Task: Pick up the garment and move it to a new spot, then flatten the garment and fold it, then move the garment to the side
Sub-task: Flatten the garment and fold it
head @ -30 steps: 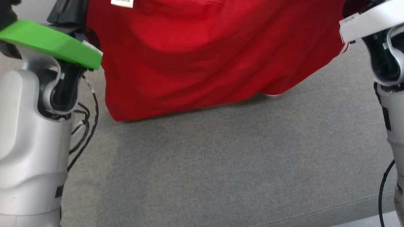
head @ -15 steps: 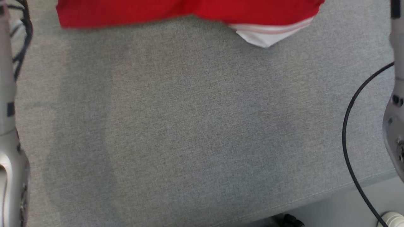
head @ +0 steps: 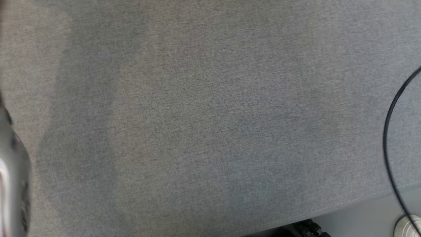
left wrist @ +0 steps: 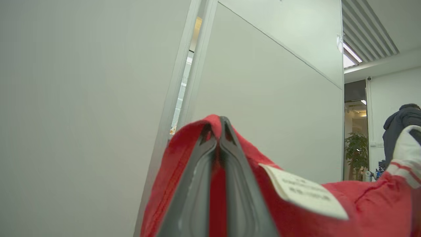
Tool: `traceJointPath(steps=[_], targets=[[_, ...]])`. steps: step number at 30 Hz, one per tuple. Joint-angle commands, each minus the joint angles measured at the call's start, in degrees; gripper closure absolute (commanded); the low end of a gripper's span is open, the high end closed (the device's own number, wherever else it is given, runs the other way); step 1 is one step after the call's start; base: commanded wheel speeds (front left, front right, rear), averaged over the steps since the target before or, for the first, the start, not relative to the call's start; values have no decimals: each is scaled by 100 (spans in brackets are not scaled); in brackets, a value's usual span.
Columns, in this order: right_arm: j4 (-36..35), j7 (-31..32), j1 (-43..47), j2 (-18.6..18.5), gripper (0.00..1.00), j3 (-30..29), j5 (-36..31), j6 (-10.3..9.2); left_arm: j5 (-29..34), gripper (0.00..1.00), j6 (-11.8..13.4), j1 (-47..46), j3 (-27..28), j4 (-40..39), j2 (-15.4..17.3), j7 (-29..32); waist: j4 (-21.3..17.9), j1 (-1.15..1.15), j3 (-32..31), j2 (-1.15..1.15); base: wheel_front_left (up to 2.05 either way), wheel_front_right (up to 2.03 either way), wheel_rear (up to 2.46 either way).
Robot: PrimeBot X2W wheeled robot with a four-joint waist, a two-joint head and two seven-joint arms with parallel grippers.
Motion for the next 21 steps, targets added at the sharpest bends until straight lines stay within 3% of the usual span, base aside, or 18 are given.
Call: traceJointPath(steps=[1, 9, 15, 21], targets=[[99, -12, 311, -39, 100, 69, -36, -2, -82, 100, -21, 316, -79, 31, 57, 2, 54, -1, 51, 0, 0, 0, 0], [694, -14, 2125, -240, 100, 513, 85, -2, -124, 100, -25, 2585, -367, 282, -33, 0, 188, -1, 114, 0, 0, 0, 0], [815, -10, 3223, -490, 100, 860, 463, -2, -386, 100, -25, 3756, -306, 227, -200, 0, 325, -1, -272, 0, 0, 0, 0], [659, 1098, 4473, -811, 100, 1006, 1306, -2, -852, 100, -25, 4825, -515, 384, -302, 0, 476, -1, -1041, 0, 0, 0, 0]])
